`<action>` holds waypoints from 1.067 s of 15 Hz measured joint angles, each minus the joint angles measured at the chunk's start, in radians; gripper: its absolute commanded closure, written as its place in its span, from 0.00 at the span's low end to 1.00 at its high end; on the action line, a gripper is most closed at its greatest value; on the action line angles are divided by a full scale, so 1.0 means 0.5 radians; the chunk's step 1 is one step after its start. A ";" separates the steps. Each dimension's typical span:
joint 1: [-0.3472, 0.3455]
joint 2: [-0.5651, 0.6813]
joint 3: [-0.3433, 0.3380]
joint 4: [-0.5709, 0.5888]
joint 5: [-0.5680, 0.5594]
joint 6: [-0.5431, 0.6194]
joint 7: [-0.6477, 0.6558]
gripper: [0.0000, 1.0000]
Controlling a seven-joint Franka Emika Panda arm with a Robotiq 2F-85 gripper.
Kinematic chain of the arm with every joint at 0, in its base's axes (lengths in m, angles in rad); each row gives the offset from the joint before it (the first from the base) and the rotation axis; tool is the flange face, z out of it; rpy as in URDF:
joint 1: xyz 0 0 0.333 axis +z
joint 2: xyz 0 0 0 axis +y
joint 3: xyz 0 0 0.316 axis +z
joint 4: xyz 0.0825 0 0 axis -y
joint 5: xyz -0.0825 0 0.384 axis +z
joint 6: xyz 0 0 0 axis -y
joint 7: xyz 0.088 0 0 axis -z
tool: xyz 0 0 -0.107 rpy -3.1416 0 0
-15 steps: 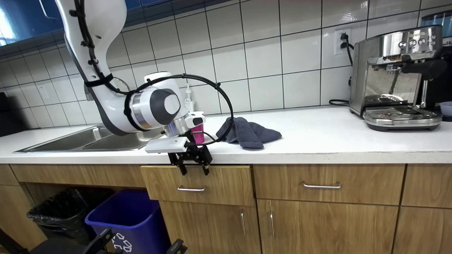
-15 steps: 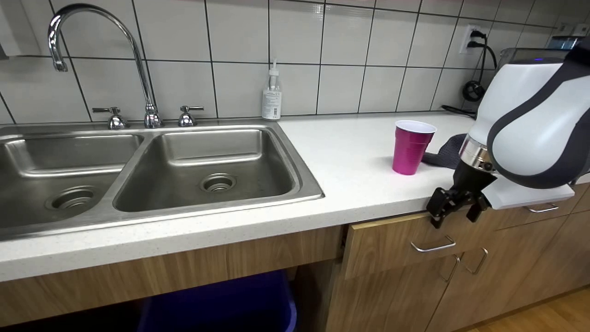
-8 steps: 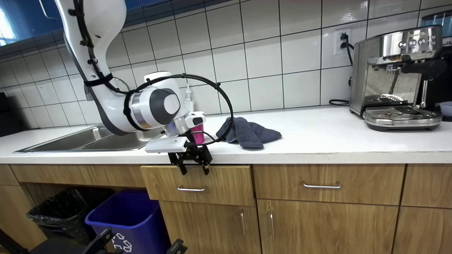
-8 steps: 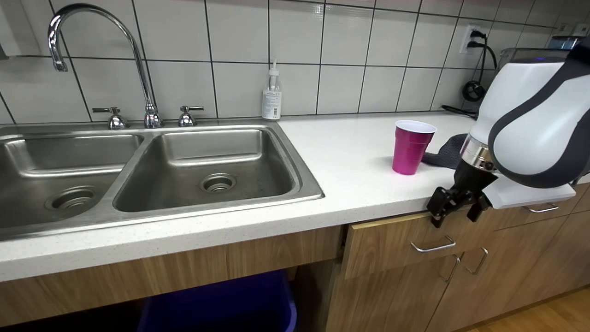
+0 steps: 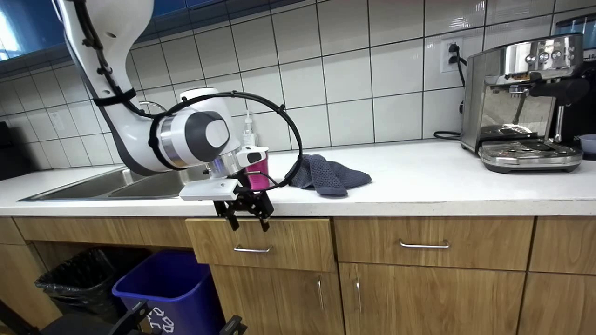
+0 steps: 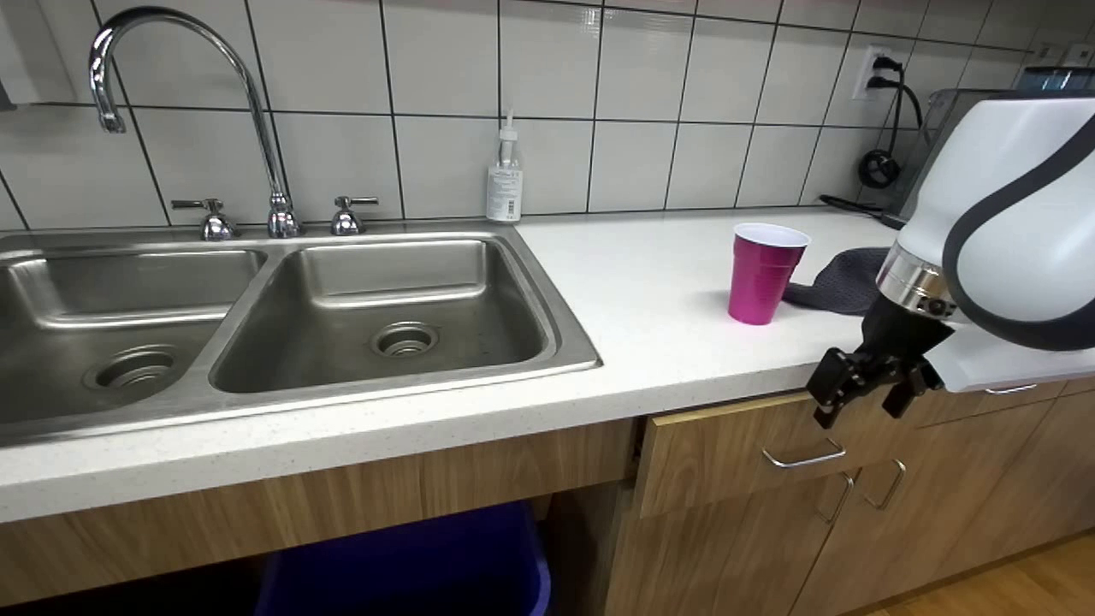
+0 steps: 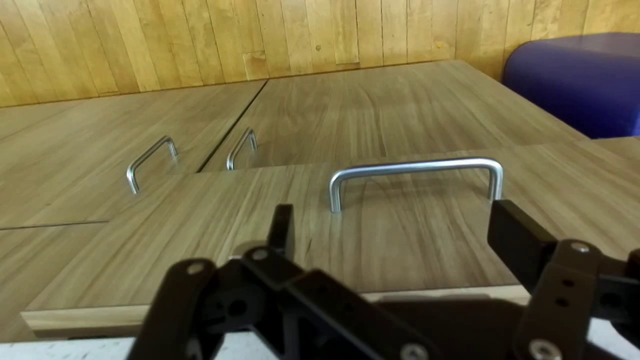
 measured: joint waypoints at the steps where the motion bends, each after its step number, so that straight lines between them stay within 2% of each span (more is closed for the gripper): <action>1: -0.007 -0.026 0.011 -0.041 0.000 0.000 -0.002 0.00; 8: -0.018 -0.301 0.014 -0.303 -0.021 -0.004 -0.006 0.00; 16: -0.079 -0.578 0.081 -0.298 -0.026 -0.195 -0.006 0.00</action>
